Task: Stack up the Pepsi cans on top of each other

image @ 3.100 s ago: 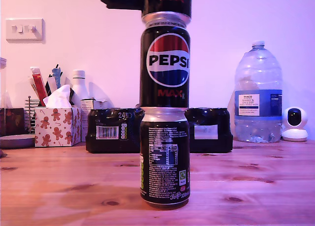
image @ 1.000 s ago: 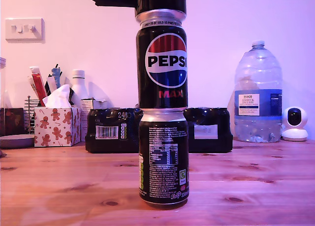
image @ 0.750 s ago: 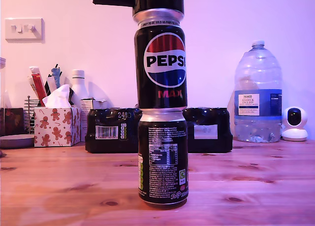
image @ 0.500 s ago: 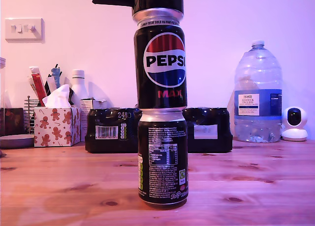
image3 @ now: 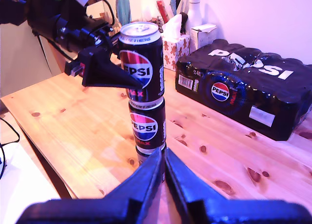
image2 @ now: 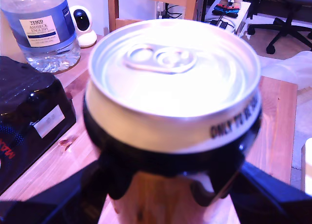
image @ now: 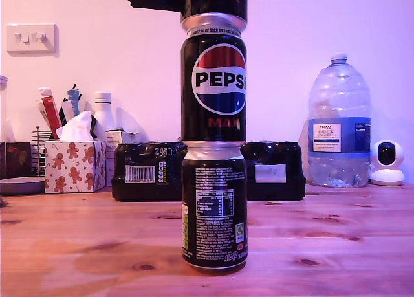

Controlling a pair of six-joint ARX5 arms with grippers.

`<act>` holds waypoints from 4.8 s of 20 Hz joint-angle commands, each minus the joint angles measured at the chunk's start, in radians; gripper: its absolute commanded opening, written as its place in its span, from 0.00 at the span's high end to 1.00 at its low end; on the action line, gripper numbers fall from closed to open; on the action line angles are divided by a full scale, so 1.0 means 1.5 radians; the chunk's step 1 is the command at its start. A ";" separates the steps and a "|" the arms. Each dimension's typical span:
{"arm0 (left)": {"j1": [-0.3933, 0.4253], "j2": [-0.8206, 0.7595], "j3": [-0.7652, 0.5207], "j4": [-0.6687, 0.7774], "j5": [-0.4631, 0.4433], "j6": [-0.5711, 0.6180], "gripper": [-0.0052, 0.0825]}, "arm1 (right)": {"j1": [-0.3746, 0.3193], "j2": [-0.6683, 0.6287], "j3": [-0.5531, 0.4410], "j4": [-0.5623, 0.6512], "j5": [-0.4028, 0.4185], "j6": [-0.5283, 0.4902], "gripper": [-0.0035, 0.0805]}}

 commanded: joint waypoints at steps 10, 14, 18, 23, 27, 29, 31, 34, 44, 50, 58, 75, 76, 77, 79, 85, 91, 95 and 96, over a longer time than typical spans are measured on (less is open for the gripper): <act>-0.001 0.007 0.006 -0.027 0.000 0.002 0.54 | 0.003 0.003 -0.011 0.000 -0.002 0.001 0.97; -0.001 0.007 0.006 -0.032 0.000 -0.010 0.45 | 0.003 0.003 -0.011 0.000 -0.002 0.001 0.97; -0.002 0.007 0.006 -0.036 0.000 -0.037 0.03 | 0.003 0.003 -0.011 0.000 -0.002 0.001 0.97; -0.015 0.002 0.006 -0.034 -0.003 -0.021 0.04 | 0.003 0.003 -0.011 0.000 -0.002 0.001 0.97; -0.018 -0.002 0.006 -0.022 -0.039 -0.007 0.04 | 0.003 0.003 -0.011 0.000 -0.002 0.001 0.97; -0.018 -0.007 0.006 -0.012 -0.043 -0.007 0.04 | 0.003 0.003 -0.011 0.000 -0.002 0.001 0.97; -0.018 -0.014 0.008 -0.003 -0.051 -0.007 0.04 | 0.003 0.003 -0.011 0.000 -0.002 0.001 0.97; -0.018 -0.029 0.010 0.023 -0.051 -0.007 0.04 | 0.003 0.003 -0.011 0.001 -0.002 0.001 0.97; -0.018 -0.038 0.103 0.033 -0.052 -0.001 0.04 | 0.003 0.005 -0.011 0.010 -0.001 0.001 0.97; -0.016 -0.038 0.187 -0.042 -0.098 0.024 0.11 | 0.003 0.071 -0.012 0.039 0.112 0.000 0.97; 0.019 -0.066 0.225 -0.128 -0.143 0.039 0.91 | -0.005 0.122 -0.113 0.248 0.213 -0.004 0.97; 0.164 -0.278 0.108 -0.222 -0.144 0.020 0.89 | -0.452 0.100 -0.326 0.487 -0.103 -0.015 0.97; 0.167 -0.290 0.080 -0.203 -0.143 0.011 0.89 | -0.471 0.100 -0.342 0.504 -0.122 -0.013 0.97; 0.169 -0.302 0.047 -0.180 -0.142 0.005 0.89 | -0.481 0.100 -0.357 0.519 -0.144 -0.002 0.97; 0.170 -0.332 -0.034 -0.123 -0.142 -0.014 0.89 | -0.485 0.100 -0.370 0.528 -0.156 0.006 0.97; 0.171 -0.421 -0.280 0.066 -0.171 -0.043 0.89 | -0.485 0.086 -0.370 0.566 -0.098 -0.008 0.97; 0.207 -0.479 -0.449 0.203 -0.191 -0.053 0.89 | -0.478 0.050 -0.374 0.561 -0.092 -0.037 0.97; 0.210 -0.519 -0.503 0.223 -0.192 -0.055 0.89 | -0.468 0.005 -0.427 0.579 -0.094 -0.022 0.97; 0.210 -0.532 -0.511 0.223 -0.192 -0.055 0.89 | -0.467 -0.011 -0.448 0.589 -0.094 -0.003 0.97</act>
